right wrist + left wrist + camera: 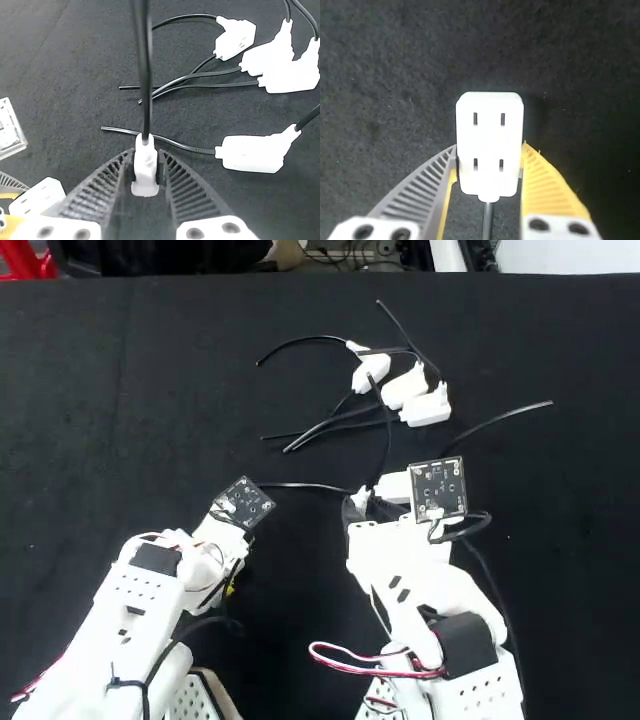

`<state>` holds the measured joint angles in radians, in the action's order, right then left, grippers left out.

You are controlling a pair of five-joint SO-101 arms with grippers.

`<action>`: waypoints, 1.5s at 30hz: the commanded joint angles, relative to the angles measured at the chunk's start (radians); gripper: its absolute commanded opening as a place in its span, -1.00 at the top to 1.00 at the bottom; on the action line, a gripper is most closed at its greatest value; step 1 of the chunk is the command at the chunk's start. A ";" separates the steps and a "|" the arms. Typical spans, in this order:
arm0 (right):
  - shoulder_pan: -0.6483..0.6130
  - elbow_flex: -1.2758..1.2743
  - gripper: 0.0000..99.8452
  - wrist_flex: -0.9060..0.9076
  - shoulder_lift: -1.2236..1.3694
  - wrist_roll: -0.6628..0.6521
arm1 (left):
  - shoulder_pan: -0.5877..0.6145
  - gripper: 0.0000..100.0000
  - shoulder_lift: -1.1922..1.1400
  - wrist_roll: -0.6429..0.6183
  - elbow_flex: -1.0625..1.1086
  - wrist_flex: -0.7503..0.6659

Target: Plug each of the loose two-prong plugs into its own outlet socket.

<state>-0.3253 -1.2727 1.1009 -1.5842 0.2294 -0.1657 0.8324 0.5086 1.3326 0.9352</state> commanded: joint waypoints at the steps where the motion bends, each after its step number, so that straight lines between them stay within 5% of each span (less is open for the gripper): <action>1: 0.005 0.048 0.98 0.005 -0.013 0.008 | 0.018 0.75 -0.003 -0.015 -0.058 -0.015; 10: 0.006 0.047 0.98 0.005 -0.013 0.008 | 0.015 0.74 -0.058 -0.117 -0.269 -0.060; 17: 0.006 0.038 0.98 0.003 -0.013 0.006 | 0.013 0.73 -0.404 -0.115 -0.384 -0.107; 23: 0.006 0.015 0.98 -0.003 -0.013 0.005 | 0.021 0.27 -0.542 -0.152 -0.545 0.006; 31: -0.009 -0.045 0.98 -0.117 -0.013 0.002 | 0.070 -0.04 -0.347 -0.157 -0.573 0.161; 38: -0.265 -0.303 0.98 -0.549 -0.002 -0.091 | 0.433 -0.04 0.020 -0.222 -0.435 0.226; 41: -0.347 -0.384 0.98 -0.763 -0.001 -0.180 | 0.504 -0.04 0.150 -0.222 -0.291 0.195; 45: -0.413 -0.415 0.98 -0.799 0.007 -0.193 | 0.564 -0.04 0.307 -0.222 -0.170 0.176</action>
<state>-0.7058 -1.6855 0.3583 -1.5842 0.0453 0.3345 0.9874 0.2923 1.0825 1.1331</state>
